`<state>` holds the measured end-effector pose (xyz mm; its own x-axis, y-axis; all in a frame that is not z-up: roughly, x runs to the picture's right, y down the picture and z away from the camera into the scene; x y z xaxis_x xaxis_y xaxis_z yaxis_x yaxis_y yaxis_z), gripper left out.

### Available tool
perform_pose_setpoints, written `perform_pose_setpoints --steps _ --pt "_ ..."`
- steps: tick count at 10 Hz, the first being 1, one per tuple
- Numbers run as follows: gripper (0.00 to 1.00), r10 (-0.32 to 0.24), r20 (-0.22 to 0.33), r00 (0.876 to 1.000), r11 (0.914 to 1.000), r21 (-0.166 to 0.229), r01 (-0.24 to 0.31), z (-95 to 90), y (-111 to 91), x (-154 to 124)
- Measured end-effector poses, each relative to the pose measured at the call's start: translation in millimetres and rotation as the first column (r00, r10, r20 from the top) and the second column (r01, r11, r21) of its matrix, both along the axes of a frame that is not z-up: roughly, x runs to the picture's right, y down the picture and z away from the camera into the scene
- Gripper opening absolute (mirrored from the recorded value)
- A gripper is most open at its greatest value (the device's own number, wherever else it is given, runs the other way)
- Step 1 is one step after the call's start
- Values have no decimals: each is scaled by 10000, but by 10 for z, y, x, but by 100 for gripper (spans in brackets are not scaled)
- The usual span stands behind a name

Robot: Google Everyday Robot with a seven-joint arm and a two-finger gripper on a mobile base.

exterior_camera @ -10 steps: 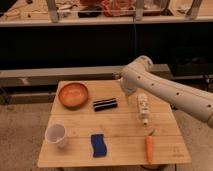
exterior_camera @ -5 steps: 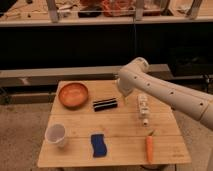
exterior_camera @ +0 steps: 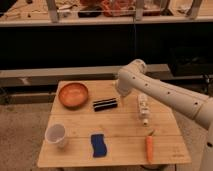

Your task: Place the eraser on the white sponge

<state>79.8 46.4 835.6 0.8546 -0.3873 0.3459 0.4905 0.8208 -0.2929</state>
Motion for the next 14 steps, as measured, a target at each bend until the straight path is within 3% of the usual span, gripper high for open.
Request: perform_pose_setpoints --steps 10,14 --pt "80 92 402 9992 9989 -463 -73 283 232 -128" --pt "80 -58 620 9981 9962 -865 112 436 413 -213"
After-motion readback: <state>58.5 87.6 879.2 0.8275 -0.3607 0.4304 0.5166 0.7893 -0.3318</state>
